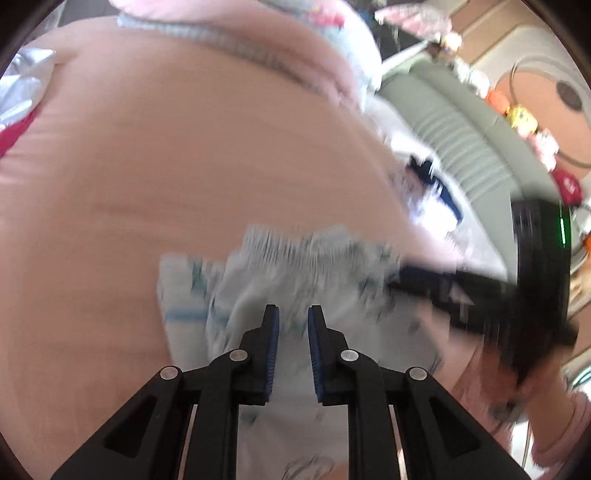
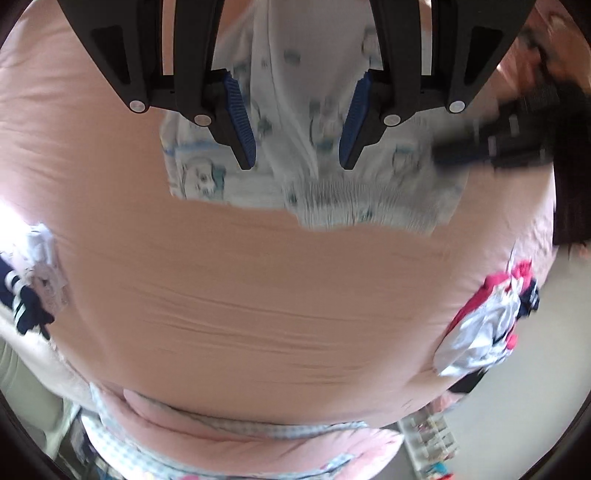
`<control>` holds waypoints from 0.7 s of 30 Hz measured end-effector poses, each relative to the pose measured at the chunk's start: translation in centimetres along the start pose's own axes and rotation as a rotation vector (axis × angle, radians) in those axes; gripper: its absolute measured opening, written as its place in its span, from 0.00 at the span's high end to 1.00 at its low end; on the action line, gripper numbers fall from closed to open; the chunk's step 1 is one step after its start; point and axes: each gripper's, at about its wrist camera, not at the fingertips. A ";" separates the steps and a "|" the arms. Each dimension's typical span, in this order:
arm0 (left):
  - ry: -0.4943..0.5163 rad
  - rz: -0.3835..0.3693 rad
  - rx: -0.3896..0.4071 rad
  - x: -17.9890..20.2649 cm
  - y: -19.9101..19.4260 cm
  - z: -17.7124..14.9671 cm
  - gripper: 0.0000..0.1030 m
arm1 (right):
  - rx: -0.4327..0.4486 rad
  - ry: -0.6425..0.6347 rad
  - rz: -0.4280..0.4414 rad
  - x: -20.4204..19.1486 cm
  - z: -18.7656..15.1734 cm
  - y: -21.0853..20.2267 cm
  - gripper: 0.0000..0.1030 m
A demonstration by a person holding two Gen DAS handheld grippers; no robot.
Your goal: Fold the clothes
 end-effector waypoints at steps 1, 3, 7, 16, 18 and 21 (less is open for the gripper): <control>-0.009 0.026 0.005 -0.3 0.4 0.3 0.84 | -0.003 -0.032 -0.018 -0.3 -0.6 -0.1 0.55; -0.017 0.119 -0.001 -0.7 0.6 0.8 0.84 | -0.014 -0.097 -0.093 -0.3 -1.9 0.4 0.55; 0.036 0.285 0.035 1.2 -1.9 0.6 0.83 | -0.046 0.039 -0.099 3.3 -2.7 0.0 0.55; 0.277 0.289 -0.242 5.2 2.0 -3.3 0.57 | -0.039 -0.103 -0.162 -2.0 -6.7 0.4 0.55; 0.382 0.356 -0.292 6.0 0.1 -4.2 0.56 | -0.042 -0.083 -0.164 -1.1 -7.8 0.0 0.55; 0.402 0.378 -0.251 5.8 -2.3 -5.0 0.56 | -0.011 -0.071 -0.135 -1.5 -7.9 -0.8 0.54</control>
Point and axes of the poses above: each gripper's, at about its wrist camera, not at the fingertips, and y roughly the way its jaws point, x to its right, z to its top, and after that the axes turned 4 degrees about y, right-handed
